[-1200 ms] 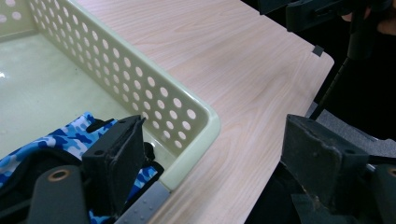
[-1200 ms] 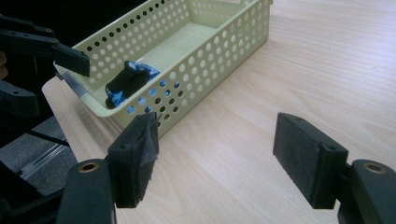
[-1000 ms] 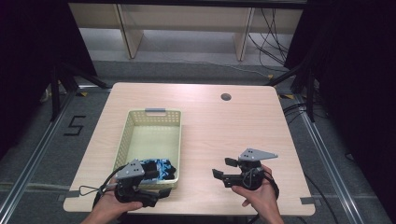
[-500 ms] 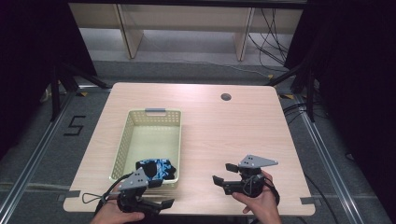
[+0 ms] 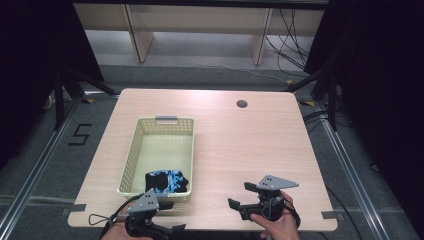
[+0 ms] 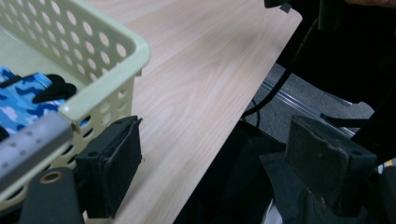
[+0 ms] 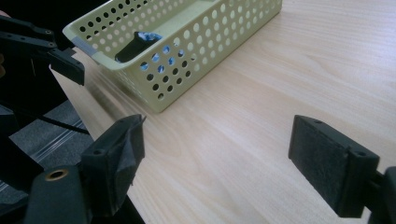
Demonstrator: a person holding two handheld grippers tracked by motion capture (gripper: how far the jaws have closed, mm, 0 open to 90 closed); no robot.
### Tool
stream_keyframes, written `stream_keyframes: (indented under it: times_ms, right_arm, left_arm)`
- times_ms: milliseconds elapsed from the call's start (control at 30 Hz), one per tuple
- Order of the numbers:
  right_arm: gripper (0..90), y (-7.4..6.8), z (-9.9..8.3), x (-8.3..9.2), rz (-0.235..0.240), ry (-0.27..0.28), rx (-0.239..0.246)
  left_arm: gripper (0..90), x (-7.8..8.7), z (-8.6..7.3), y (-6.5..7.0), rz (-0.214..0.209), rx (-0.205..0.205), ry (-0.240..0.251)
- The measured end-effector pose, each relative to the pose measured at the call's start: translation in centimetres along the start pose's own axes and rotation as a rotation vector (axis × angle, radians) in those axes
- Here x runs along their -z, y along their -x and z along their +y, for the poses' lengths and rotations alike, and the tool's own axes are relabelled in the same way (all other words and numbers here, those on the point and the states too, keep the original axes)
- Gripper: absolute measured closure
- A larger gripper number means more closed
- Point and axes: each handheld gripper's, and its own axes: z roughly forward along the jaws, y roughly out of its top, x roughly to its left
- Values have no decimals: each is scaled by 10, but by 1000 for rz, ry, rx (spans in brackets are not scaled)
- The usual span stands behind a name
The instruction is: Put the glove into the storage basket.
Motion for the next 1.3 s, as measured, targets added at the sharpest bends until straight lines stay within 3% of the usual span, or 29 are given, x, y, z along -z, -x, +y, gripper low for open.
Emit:
stream_keyframes:
  times_ms: [133, 167, 200, 233, 300, 333, 367, 400, 433, 467, 500, 533, 567, 600, 633, 667, 733, 767, 833, 867, 900, 967, 1000, 1033, 1067, 1167, 1200, 1300]
  right_arm:
    - [159, -1, -6, 2, -1, -12, -12]
    - [160, 1, -8, 1, 19, 0, 8]
    - [160, -2, -10, 2, 15, -13, -20]
    - [160, 0, -11, 3, 6, -17, 15]
    - [160, 0, -16, 2, 9, -13, 8]
    - [160, -2, -17, 4, 8, -24, -8]
    - [160, -3, -18, 4, 16, -19, -4]
    - [160, -2, -20, 4, 16, -19, 9]
    - [160, -2, -21, 4, 16, -9, 15]
    - [160, -5, -22, 5, 15, -21, 2]
    - [160, -4, -22, 6, 3, -24, 23]
    - [160, -8, -24, 7, 4, -37, 4]
    - [160, -7, -24, 6, 1, -19, 47]
    - [160, -8, -25, 6, -3, -32, 48]
    - [160, -10, -26, 6, 8, -35, 44]
    - [160, -11, -28, 7, -2, -46, 42]
    - [161, -14, -30, 6, -8, -63, 57]
    - [161, -14, -31, 6, -16, -74, 81]
    - [161, -19, -33, 5, -28, -105, 87]
    - [161, -18, -34, 4, -33, -105, 120]
    - [161, -18, -35, 4, -30, -109, 125]
    - [161, -23, -39, 3, -39, -149, 114]
    - [161, -23, -39, 3, -39, -149, 114]
    - [161, -22, -40, 2, -42, -141, 145]
    - [161, -23, -42, 1, -39, -155, 146]
    - [161, -25, -45, 0, -33, -192, 160]
    - [161, -25, -47, -1, -37, -206, 165]
    - [161, -26, -48, -2, -38, -208, 174]
  left_arm:
    - [169, -2, -6, -1, -16, -20, -7]
    - [159, -2, -8, 0, -11, -1, -12]
    - [159, -1, -8, -1, -9, -38, -30]
    - [159, -2, -10, 2, -5, -22, -14]
    - [159, -2, -11, 1, -23, -43, -19]
    - [159, -2, -12, 4, -19, -15, -18]
    - [158, -2, -13, 2, -16, -66, -35]
    - [158, -2, -14, 4, -18, -42, -29]
    - [159, -2, -15, 3, -4, -71, -34]
    - [159, -3, -17, 5, 0, -67, -28]
    - [158, -3, -19, 3, 18, -112, -50]
    - [158, -3, -20, 3, 25, -126, -64]
    - [158, -5, -22, 4, 18, -97, -47]
    - [159, -6, -24, 6, 11, -64, -47]
    - [159, -6, -25, 4, 12, -82, -60]
    - [159, -7, -28, 5, 8, -59, -59]
    - [158, -8, -30, 3, 12, -100, -86]
    - [159, -10, -33, 5, 10, -74, -76]
    - [158, -11, -36, 4, 28, -76, -95]
    - [159, -10, -36, 3, 23, -88, -108]
    - [158, -11, -37, 6, 19, -65, -90]
    - [159, -12, -39, 6, 37, -106, -113]
    - [159, -12, -39, 7, 33, -103, -115]
    - [159, -13, -40, 8, 27, -116, -106]
    - [159, -13, -41, 9, 26, -92, -106]
    - [158, -13, -42, 9, 39, -109, -126]
    - [159, -13, -41, 7, 36, -137, -133]
    - [158, -13, -42, 8, 43, -111, -138]
